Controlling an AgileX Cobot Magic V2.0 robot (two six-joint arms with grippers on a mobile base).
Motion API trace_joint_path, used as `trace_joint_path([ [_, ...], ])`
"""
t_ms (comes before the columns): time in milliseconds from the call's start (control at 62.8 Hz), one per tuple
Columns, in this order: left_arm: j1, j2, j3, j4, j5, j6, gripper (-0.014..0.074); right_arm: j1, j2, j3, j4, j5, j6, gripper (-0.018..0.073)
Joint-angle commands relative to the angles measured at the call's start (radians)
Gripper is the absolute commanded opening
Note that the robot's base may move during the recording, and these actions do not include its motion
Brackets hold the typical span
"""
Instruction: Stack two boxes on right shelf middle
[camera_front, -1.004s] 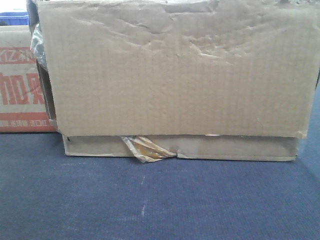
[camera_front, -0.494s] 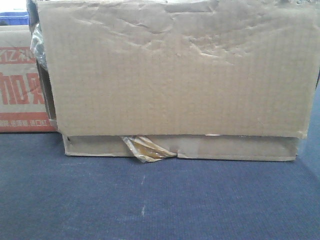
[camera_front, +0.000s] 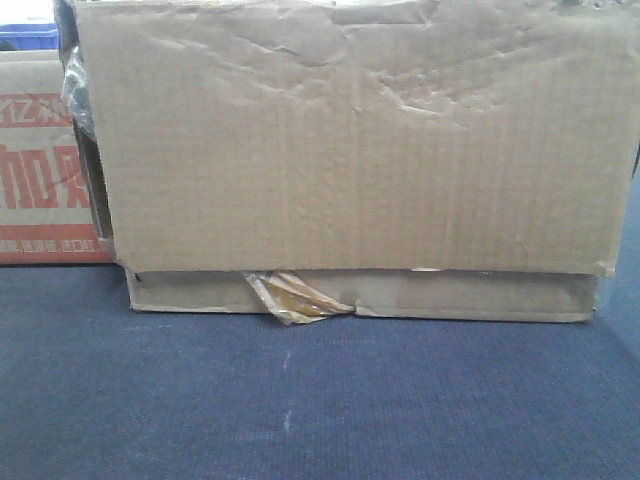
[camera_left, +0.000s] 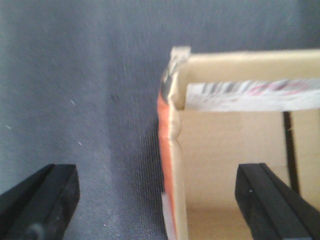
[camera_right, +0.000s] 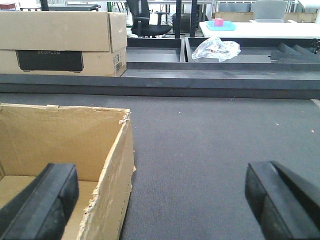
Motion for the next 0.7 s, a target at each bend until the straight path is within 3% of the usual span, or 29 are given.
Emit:
trace_joint_path([
  [0, 0.001, 0.014, -0.013, -0.009, 0.021, 0.006, 0.0527, -0.001, -0.002, -0.008, -0.002, -0.008, 0.001, 0.057],
  [112, 0.001, 0.016, -0.013, -0.009, 0.035, 0.006, 0.0482, -0.001, -0.002, -0.008, -0.002, -0.008, 0.001, 0.057],
  [175, 0.001, 0.016, -0.013, -0.009, 0.045, 0.006, 0.0379, -0.001, -0.002, -0.008, -0.002, -0.008, 0.001, 0.057],
  [350, 0.001, 0.016, -0.013, -0.009, 0.071, 0.006, -0.0114, -0.001, -0.002, -0.008, -0.002, -0.008, 0.001, 0.057],
  [558, 0.001, -0.044, -0.017, 0.0, 0.071, -0.089, -0.0111, -0.001, -0.002, -0.008, -0.002, -0.004, 0.001, 0.057],
  [685, 0.001, -0.15, -0.02, 0.076, 0.071, -0.168, -0.0111, -0.001, -0.002, -0.008, -0.002, -0.004, 0.001, 0.057],
])
